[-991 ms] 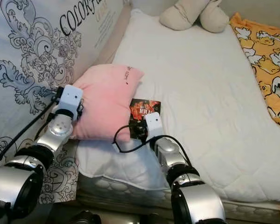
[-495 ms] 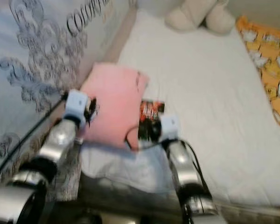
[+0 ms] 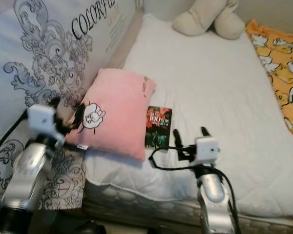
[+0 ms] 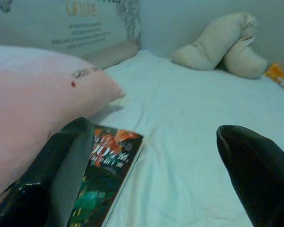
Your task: Clean up the room
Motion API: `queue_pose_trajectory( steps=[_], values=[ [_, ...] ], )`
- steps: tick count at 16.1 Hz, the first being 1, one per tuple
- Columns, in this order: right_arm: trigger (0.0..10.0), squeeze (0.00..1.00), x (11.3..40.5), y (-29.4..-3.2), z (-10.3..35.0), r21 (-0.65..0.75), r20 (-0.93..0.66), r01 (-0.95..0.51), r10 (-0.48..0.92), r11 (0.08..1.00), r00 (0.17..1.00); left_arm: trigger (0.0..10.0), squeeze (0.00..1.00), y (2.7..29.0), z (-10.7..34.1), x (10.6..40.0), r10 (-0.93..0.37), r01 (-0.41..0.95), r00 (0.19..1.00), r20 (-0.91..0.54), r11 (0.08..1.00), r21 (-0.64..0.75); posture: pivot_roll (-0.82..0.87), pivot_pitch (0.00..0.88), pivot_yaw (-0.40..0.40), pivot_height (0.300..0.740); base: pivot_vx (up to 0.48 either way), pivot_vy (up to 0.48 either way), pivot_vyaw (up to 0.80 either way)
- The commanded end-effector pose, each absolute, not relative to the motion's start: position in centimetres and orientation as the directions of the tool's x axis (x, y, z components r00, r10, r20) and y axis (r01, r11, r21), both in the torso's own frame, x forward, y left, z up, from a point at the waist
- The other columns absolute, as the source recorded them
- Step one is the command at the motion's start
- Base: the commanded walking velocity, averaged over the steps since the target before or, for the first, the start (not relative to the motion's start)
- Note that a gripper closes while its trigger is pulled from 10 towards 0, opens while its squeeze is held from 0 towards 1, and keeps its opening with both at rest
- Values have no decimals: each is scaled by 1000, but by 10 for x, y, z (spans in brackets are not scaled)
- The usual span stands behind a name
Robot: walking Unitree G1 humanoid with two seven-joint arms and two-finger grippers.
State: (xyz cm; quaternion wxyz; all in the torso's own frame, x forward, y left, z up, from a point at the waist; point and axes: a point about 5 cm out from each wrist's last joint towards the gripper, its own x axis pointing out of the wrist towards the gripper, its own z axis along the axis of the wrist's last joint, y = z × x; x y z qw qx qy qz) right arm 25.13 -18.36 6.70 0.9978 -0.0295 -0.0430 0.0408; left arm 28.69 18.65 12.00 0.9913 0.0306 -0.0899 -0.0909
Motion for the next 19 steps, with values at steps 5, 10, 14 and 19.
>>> queue_pose_trajectory(
  steps=[5, 10, 14, 19],
  values=[
    [10000, 0, 268, -164, 64, -80, 3, -114, 115, 990, 993, 10000, 0, 148, 93, 272, -325, 333, 941, 91, 939, -88, -47, 0, -36, 740, 354, -72, 0],
    [10000, 0, 276, -160, 65, -73, -8, -107, 107, 992, 994, 10000, 0, 153, 92, 274, -308, 314, 948, 84, 947, -67, -48, 0, -28, 740, 322, -351, 0],
    [10000, 0, 282, -156, 67, -75, -7, -114, 114, 991, 993, 10000, 0, 149, 95, 273, -330, 337, 937, 114, 940, -44, -51, 0, -26, 740, 215, -396, 0],
    [10000, 0, 284, -152, 62, -67, -31, -150, 148, 986, 989, 10000, 0, 144, 96, 274, -368, 369, 924, 104, 929, 11, -46, 0, -28, 740, 61, -169, 0]
  ],
)
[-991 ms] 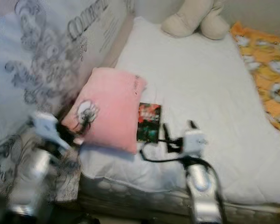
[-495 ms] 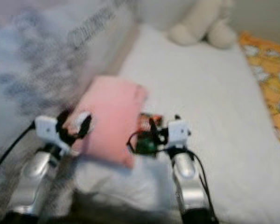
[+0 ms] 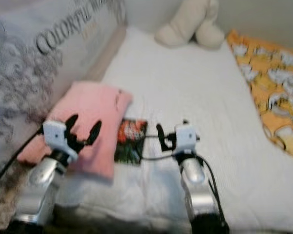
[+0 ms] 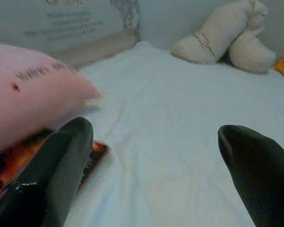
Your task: Clean up the room
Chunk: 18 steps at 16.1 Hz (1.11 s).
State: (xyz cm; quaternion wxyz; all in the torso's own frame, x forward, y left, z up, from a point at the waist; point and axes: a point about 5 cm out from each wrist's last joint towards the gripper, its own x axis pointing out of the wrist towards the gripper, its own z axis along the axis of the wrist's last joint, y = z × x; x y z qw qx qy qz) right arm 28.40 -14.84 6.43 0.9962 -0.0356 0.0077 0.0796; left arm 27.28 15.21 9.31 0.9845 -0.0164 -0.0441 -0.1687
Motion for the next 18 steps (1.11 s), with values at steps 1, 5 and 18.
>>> queue_pose_trajectory(
  steps=[1, 5, 18],
  values=[
    [10000, 0, 284, -152, 61, -66, -36, -152, 150, 986, 988, 10000, 0, 143, 96, 273, -380, 382, 919, 110, 924, 2, -44, 0, -27, 740, 0, -480, 0],
    [10000, 0, 285, -153, 58, -65, -49, -157, 154, 986, 987, 10000, 0, 139, 96, 271, -407, 410, 906, 115, 912, -3, -44, 0, -25, 740, 0, -480, 0],
    [10000, 0, 288, -156, 58, 65, -32, -138, 141, 988, 990, 10000, 0, 162, 83, 293, -187, 192, 980, 72, 979, -72, -67, 0, -12, 740, 0, -480, 0]
  ],
)
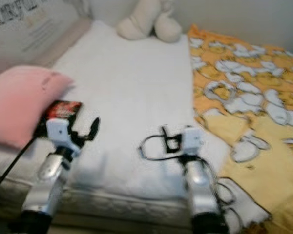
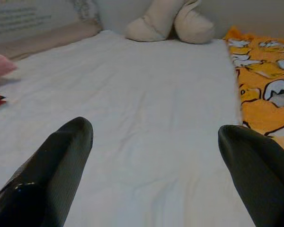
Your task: Clean up the room
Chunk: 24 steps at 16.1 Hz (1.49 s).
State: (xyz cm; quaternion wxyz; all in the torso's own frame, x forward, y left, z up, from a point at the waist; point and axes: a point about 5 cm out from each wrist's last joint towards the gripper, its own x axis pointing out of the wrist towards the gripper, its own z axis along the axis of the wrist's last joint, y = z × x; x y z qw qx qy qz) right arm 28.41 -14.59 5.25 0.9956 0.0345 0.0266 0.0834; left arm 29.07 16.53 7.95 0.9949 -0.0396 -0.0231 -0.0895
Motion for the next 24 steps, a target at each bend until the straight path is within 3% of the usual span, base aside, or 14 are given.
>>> queue_pose_trajectory(
  steps=[1, 7, 24],
  values=[
    [10000, 0, 286, -155, 56, 67, -39, -143, 145, 988, 989, 10000, 0, 162, 84, 294, -189, 195, 979, 77, 978, -71, -71, 0, -11, 740, 0, -480, 0],
    [10000, 0, 285, -153, 54, 36, -42, -171, 172, 985, 984, 10000, 0, 152, 81, 288, -244, 249, 965, 92, 967, -47, -65, 0, -19, 740, 0, -480, 0],
    [10000, 0, 283, -156, 52, 39, -45, -173, 175, 984, 984, 10000, 0, 159, 84, 290, -242, 247, 964, 111, 969, -26, -65, 0, -17, 740, 0, -480, 0]
  ],
)
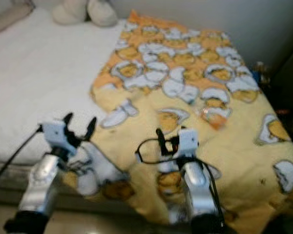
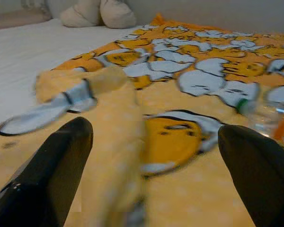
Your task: Clean up the room
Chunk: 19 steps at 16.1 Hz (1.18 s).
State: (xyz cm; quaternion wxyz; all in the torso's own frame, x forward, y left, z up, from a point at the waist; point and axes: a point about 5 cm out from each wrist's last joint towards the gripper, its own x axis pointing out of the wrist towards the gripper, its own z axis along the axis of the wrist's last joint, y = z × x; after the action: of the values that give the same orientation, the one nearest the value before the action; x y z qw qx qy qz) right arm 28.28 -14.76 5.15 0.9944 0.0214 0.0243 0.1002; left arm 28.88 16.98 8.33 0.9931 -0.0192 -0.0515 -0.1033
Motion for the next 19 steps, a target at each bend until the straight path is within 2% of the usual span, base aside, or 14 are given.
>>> queue_pose_trajectory(
  steps=[1, 4, 5, 7, 8, 9, 11, 19],
  values=[
    [10000, 0, 283, -156, 52, 39, -41, -173, 175, 984, 984, 10000, 0, 159, 84, 291, -242, 247, 964, 110, 969, -27, -65, 0, -17, 740, 0, -480, 0],
    [10000, 0, 282, -160, 56, 101, -1, -140, 141, 985, 990, 10000, 0, 171, 81, 292, -163, 172, 983, 81, 976, -133, -73, 0, -8, 740, 0, -480, 0],
    [10000, 0, 281, -162, 59, 74, 16, -141, 140, 987, 990, 10000, 0, 176, 79, 289, -145, 153, 987, 71, 979, -134, -74, 0, -8, 740, 0, -480, 0],
    [10000, 0, 279, -165, 56, 76, -2, -128, 128, 989, 992, 10000, 0, 177, 76, 281, -155, 157, 986, 59, 987, -32, -75, 0, -10, 740, 0, -480, 0],
    [10000, 0, 279, -165, 55, 74, -10, -129, 130, 989, 991, 10000, 0, 171, 70, 287, -127, 129, 992, -27, 985, 118, -73, 0, -11, 740, 0, 0, 0],
    [10000, 0, 279, -165, 55, 71, -13, -133, 134, 989, 991, 10000, 0, 165, 75, 290, -139, 138, 990, -7, 981, 135, -70, 0, -15, 740, 0, 0, 0],
    [10000, 0, 281, -164, 55, 71, -16, -139, 140, 988, 990, 10000, 0, 152, 87, 291, -233, 234, 970, 65, 972, -15, -70, 0, -16, 740, 0, 0, 0],
    [10000, 0, 282, -164, 55, 53, -23, -145, 146, 988, 989, 10000, 0, 154, 87, 295, -189, 190, 981, 40, 981, -40, -79, 0, -15, 740, 474, 0, 0]
  ],
)
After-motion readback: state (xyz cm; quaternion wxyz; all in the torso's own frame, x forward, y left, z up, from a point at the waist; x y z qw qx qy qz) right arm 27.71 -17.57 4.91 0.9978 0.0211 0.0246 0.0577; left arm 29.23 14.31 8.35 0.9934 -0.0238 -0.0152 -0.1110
